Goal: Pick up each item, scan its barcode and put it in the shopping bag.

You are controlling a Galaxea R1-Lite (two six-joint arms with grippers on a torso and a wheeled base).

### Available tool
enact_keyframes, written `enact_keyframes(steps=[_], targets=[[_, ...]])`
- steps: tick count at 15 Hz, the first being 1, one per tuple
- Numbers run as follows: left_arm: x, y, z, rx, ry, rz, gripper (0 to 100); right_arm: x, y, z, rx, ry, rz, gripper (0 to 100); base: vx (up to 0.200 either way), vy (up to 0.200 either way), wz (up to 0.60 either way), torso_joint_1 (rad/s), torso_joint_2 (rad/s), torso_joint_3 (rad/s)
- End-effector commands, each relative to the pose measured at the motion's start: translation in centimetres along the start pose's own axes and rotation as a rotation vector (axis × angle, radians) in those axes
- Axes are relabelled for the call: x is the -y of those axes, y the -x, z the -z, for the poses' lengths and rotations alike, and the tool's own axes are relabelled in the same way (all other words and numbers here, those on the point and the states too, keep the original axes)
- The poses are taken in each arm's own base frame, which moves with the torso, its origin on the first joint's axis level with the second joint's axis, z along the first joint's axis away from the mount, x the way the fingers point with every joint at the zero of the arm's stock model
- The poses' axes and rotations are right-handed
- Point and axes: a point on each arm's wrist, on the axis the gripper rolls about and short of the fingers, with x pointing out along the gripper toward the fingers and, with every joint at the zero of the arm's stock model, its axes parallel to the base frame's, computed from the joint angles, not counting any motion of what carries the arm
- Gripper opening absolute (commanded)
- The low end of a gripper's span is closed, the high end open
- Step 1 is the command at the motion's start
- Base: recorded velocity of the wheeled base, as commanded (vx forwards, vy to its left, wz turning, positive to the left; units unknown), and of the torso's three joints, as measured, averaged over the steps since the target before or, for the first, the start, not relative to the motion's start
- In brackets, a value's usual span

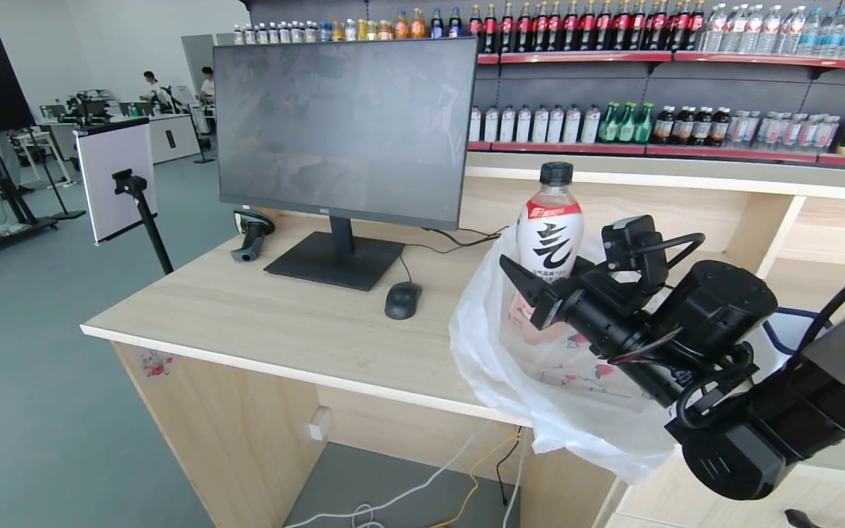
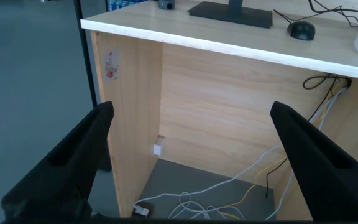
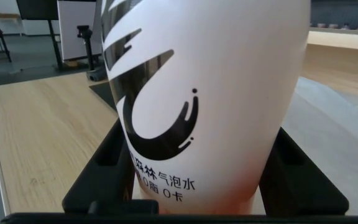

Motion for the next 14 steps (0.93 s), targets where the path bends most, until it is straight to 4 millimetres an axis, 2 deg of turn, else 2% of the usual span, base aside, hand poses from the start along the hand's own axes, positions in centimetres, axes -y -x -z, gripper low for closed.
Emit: enact_keyframes(steps=[1, 6, 14], targets=[[0.0, 0.0, 0.0, 0.001, 0.0, 0.0, 100, 0.0, -0.3, 0.5, -0.008, 0.0, -0.001, 0, 0.0, 0.0, 0.0, 0.0, 0.0, 0.0], [0.0, 0.0, 0.0, 0.001, 0.002, 0.0, 100, 0.2, -0.8, 2.4, -0.047, -0.004, 0.002, 0, 0.0, 0.0, 0.0, 0.0, 0.0, 0.0], [0.0, 0.0, 0.0, 0.001, 0.002, 0.0, 100, 0.5, -0.4, 3.6, -0.094, -0.005, 0.015, 0, 0.0, 0.0, 0.0, 0.0, 0.0, 0.0]])
